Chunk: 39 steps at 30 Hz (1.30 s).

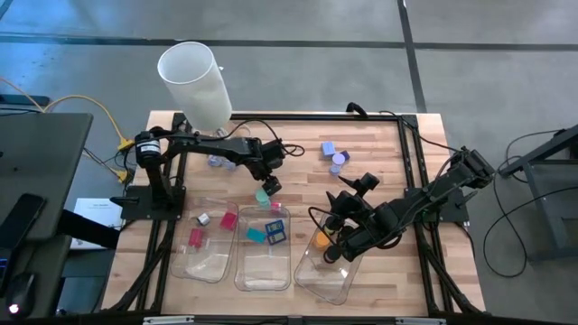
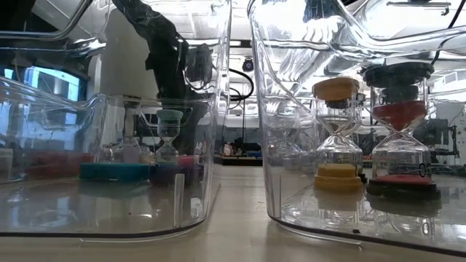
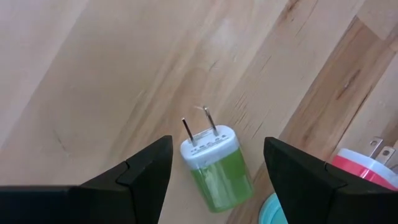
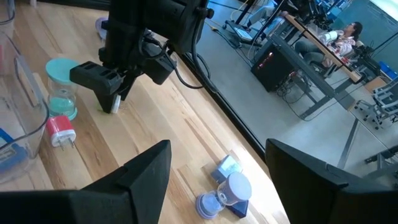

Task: Pick & Place Office items
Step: Put the green adapter into the left bin

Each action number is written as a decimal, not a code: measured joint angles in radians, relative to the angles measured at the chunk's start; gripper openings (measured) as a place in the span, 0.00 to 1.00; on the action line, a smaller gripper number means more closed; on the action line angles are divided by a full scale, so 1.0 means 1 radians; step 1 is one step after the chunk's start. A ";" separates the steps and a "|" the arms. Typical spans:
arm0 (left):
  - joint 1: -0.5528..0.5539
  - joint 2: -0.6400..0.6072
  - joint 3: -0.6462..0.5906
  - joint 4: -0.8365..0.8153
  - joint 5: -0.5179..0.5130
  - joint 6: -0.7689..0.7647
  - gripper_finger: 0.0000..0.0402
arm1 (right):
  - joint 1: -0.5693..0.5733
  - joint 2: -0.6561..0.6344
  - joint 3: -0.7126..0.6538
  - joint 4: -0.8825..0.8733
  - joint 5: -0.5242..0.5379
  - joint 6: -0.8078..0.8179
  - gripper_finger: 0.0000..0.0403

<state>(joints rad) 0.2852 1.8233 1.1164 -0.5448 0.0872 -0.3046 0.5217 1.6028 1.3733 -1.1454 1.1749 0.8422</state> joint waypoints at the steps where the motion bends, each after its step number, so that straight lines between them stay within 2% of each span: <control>1: 0.000 0.000 0.000 0.001 0.000 0.000 0.61 | 0.000 0.000 0.000 0.000 0.000 0.000 0.62; 8: 0.015 -0.015 0.000 0.008 0.021 -0.068 0.61 | 0.000 0.000 0.000 0.001 0.000 -0.001 0.62; 16: 0.007 -0.057 -0.003 -0.001 -0.019 -0.056 0.61 | 0.000 0.000 0.000 0.001 -0.007 -0.001 0.62; 31: -0.031 -0.063 -0.003 -0.003 0.003 -0.061 0.61 | 0.000 0.000 0.000 0.001 -0.007 -0.001 0.62; 39: 0.000 -0.064 -0.001 -0.005 -0.014 -0.149 0.61 | 0.000 0.000 0.000 0.002 -0.007 -0.001 0.62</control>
<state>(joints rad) 0.2851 1.7588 1.1152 -0.5497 0.0737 -0.4540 0.5215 1.6028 1.3731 -1.1439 1.1679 0.8413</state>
